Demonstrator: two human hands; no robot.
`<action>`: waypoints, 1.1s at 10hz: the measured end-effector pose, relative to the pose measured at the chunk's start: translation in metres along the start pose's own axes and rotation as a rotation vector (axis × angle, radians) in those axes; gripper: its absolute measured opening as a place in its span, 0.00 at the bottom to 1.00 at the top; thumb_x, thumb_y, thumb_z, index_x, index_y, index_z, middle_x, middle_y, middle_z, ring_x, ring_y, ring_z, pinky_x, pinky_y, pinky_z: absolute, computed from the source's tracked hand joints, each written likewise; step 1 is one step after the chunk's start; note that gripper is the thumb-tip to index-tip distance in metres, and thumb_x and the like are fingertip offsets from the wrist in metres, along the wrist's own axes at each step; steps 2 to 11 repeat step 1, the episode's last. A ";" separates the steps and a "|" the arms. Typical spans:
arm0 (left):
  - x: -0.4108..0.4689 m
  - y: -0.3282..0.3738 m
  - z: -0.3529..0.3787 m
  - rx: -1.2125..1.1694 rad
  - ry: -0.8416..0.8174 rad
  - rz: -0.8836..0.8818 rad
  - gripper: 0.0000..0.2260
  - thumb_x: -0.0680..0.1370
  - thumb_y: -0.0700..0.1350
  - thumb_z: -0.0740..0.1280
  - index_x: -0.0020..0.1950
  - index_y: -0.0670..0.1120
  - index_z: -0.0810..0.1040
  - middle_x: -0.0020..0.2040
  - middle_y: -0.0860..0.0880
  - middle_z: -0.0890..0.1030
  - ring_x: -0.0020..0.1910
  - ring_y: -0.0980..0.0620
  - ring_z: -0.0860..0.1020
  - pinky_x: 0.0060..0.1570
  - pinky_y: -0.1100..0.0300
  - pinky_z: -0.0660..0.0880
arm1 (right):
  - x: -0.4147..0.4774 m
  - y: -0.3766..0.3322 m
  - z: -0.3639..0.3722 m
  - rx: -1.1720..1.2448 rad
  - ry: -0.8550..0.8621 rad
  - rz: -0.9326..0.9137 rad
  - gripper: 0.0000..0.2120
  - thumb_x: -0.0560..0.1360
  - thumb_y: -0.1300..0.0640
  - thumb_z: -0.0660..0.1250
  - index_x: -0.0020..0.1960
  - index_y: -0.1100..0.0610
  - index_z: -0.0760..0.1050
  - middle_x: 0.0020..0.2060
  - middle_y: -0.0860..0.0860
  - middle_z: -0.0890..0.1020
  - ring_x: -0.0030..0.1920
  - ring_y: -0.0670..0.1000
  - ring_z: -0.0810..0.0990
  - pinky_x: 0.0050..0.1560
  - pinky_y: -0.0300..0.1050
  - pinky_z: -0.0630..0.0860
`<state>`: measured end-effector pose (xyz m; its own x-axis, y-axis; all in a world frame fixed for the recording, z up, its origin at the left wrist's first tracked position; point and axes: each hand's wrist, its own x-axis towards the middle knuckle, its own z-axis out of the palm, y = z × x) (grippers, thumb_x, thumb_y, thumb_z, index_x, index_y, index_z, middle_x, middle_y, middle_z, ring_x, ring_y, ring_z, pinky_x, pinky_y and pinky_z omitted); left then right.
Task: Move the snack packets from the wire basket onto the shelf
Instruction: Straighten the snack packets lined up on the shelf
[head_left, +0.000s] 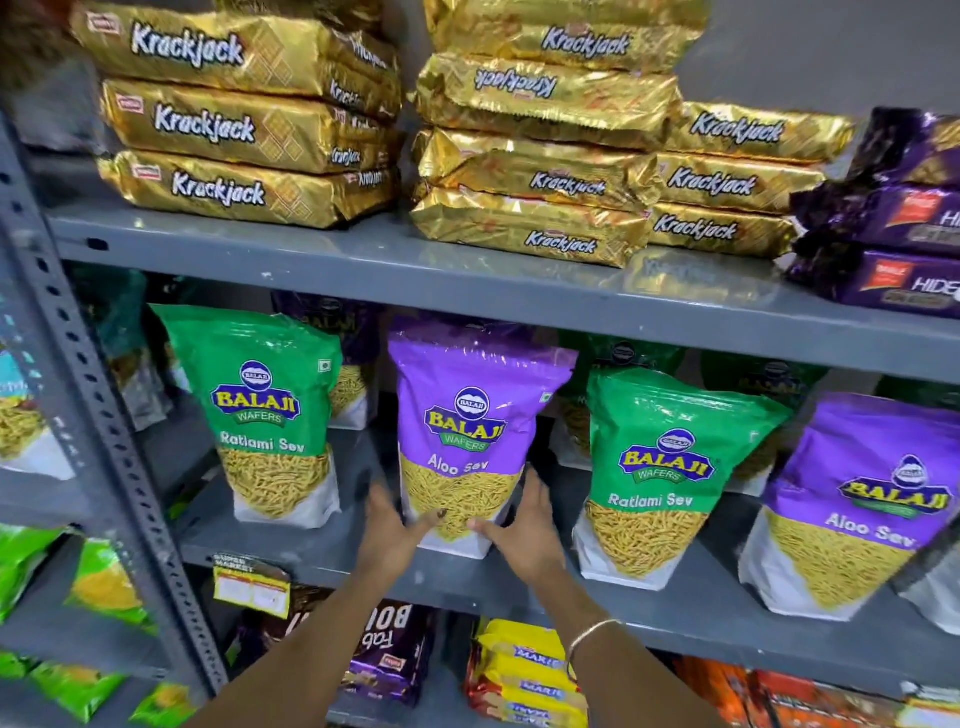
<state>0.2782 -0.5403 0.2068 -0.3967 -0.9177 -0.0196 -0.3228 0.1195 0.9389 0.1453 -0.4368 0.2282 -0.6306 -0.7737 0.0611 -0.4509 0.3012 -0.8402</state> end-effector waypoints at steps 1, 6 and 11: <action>-0.019 0.012 -0.006 0.128 0.274 0.125 0.35 0.75 0.51 0.64 0.73 0.37 0.53 0.73 0.36 0.59 0.72 0.38 0.61 0.69 0.43 0.63 | -0.016 -0.012 -0.013 -0.323 0.204 -0.332 0.46 0.67 0.37 0.65 0.74 0.57 0.49 0.75 0.52 0.56 0.75 0.49 0.51 0.74 0.47 0.59; -0.019 0.012 -0.006 0.128 0.274 0.125 0.35 0.75 0.51 0.64 0.73 0.37 0.53 0.73 0.36 0.59 0.72 0.38 0.61 0.69 0.43 0.63 | -0.016 -0.012 -0.013 -0.323 0.204 -0.332 0.46 0.67 0.37 0.65 0.74 0.57 0.49 0.75 0.52 0.56 0.75 0.49 0.51 0.74 0.47 0.59; -0.019 0.012 -0.006 0.128 0.274 0.125 0.35 0.75 0.51 0.64 0.73 0.37 0.53 0.73 0.36 0.59 0.72 0.38 0.61 0.69 0.43 0.63 | -0.016 -0.012 -0.013 -0.323 0.204 -0.332 0.46 0.67 0.37 0.65 0.74 0.57 0.49 0.75 0.52 0.56 0.75 0.49 0.51 0.74 0.47 0.59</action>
